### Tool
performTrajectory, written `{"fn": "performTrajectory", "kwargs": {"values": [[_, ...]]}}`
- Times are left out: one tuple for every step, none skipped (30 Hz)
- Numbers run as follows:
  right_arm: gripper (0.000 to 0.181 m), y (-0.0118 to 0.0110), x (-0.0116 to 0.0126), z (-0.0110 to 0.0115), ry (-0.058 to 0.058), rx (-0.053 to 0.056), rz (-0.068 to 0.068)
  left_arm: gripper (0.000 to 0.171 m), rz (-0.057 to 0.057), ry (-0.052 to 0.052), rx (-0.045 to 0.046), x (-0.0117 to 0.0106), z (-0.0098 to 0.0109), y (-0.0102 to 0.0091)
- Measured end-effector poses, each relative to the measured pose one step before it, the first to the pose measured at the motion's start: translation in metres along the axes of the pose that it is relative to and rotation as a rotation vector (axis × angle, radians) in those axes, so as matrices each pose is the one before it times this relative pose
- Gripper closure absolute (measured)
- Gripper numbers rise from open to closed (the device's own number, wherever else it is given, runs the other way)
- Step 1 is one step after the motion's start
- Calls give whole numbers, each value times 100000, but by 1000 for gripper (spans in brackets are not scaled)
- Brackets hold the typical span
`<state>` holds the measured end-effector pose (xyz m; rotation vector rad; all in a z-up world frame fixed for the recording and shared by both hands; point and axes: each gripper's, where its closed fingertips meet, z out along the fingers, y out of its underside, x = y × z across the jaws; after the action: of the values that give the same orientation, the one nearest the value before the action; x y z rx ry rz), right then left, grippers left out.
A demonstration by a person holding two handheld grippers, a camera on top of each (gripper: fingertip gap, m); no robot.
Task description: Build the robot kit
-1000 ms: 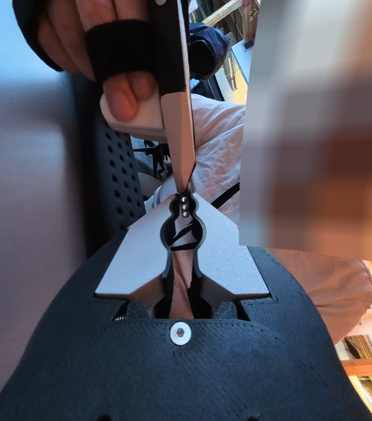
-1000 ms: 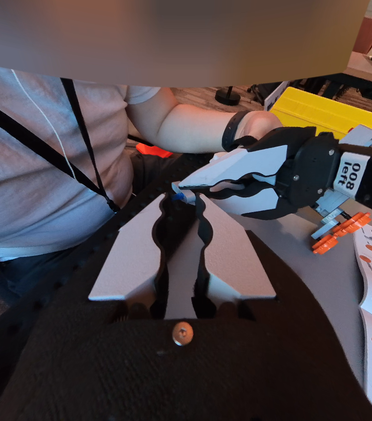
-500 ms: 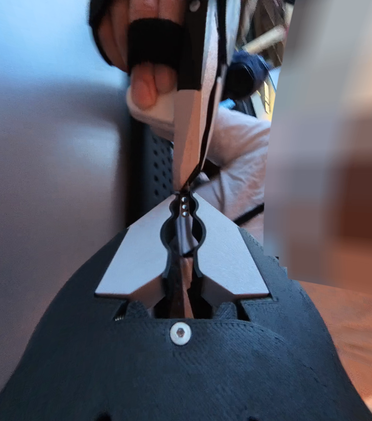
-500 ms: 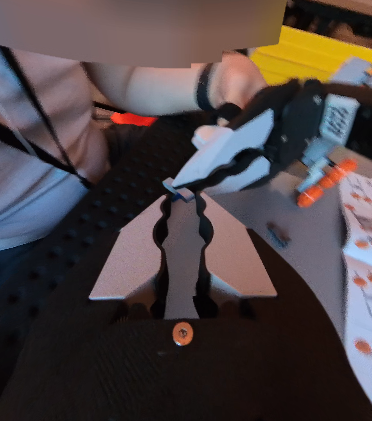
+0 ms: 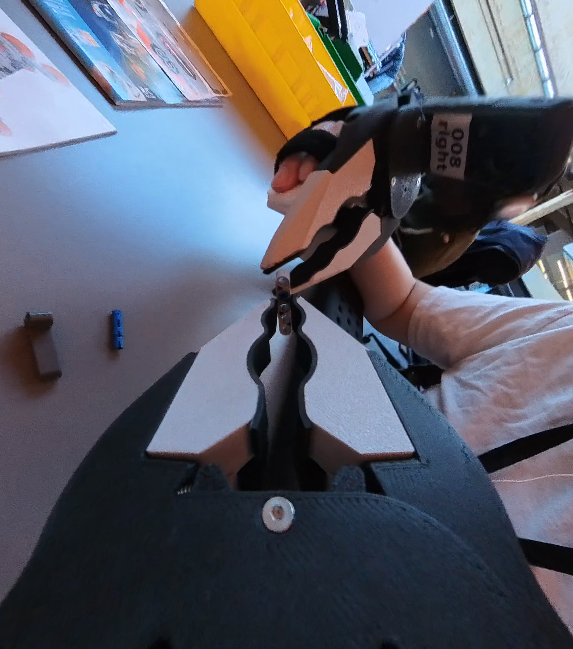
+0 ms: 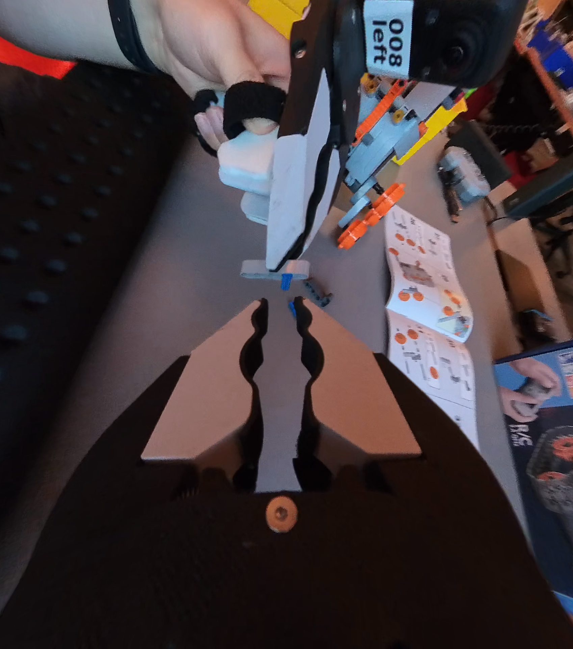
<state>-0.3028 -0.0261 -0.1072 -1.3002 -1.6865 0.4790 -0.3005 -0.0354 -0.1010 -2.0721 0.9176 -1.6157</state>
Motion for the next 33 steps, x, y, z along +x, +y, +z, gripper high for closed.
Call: {"fn": "performTrajectory", "kwargs": {"values": [[171,115,113,36,1777,-1017,-2731,166,-2023,1847,620,111,-144,-69],[174,155,264,30,2598,-1491,-2688,166,-2285,2191,733,118,-121,-81],[173,-68,209,24,2150,-21,-1982,166,-2069,1337,1293,-11,-128,-163],[173,-262,120,12,1152,1530,-475,166,-1743,588,805,-103,-105,-99],[173,-290,92,19,595,1744,719,166,-1092,613,-267,-28,-71,40],[172,-214,93,55,404,1422,1141,166,-311,463,-21,16,-30,-15],[169,-47,40,73,39,557,1130,166,79,-141,542,-15,-25,-73],[167,42,-102,93,-889,32,1244,165,279,-518,-296,-59,3,25],[166,-129,-121,68,-991,997,1476,165,300,-686,-302,-92,27,41],[167,-401,-75,31,-648,2593,1298,165,-49,-40,85,-10,8,-6],[168,-385,-44,36,-497,2225,1370,166,-443,492,188,41,11,-19],[172,-129,121,75,708,424,1072,165,-422,245,-243,-1,2,42],[176,139,72,76,545,-1311,144,165,-99,-482,5,-111,-5,0],[177,130,-48,65,-49,-1331,-343,165,161,-674,-203,-121,13,49],[177,51,-63,26,-127,-602,-554,165,0,-186,-563,-37,49,98],[177,74,9,17,31,-789,325,165,-215,-147,37,-48,19,-1],[177,46,-2,7,-395,-775,783,165,-439,221,-42,-25,20,17],[177,6,10,8,-390,-543,875,166,-611,551,10,4,6,9],[177,19,-21,5,-608,-478,1404,166,-402,601,168,-1,-1,-1],[178,40,10,14,-671,-455,2050,166,134,131,546,-45,26,-23],[178,170,-42,44,-1221,-876,2455,151,1322,-1352,141,-170,79,23],[178,440,-108,107,-1973,-1868,3065,130,2092,-3633,-903,-397,114,86],[178,715,-118,209,-2394,-3139,4023,118,3711,-5108,-1031,-491,95,63],[178,948,-45,335,-2454,-4088,5004,113,5508,-6599,-850,-585,57,24],[178,963,37,428,-2046,-3999,4837,114,6538,-6491,-182,-468,3,-83],[178,771,-42,490,-2126,-2705,3479,116,6589,-5434,1398,-235,-82,-325],[178,560,-79,501,-2049,-1873,2891,119,6204,-3744,3163,49,-191,-576],[178,347,-29,453,-1286,-1177,2110,123,5341,-2151,4754,271,-333,-810],[178,94,-91,379,-1222,-224,1278,128,4629,-1334,6207,369,-490,-1027],[178,-12,-185,341,-1473,30,1138,130,3990,-1761,6554,195,-625,-1111],[178,-5,-131,346,-888,-316,1412,133,3341,-2721,6143,-80,-713,-1076],[178,-7,-65,354,-212,-443,1103,135,2488,-3993,6254,-389,-785,-1097],[177,36,-259,399,-1097,-754,440,138,1403,-5110,6392,-700,-831,-1096]]}}
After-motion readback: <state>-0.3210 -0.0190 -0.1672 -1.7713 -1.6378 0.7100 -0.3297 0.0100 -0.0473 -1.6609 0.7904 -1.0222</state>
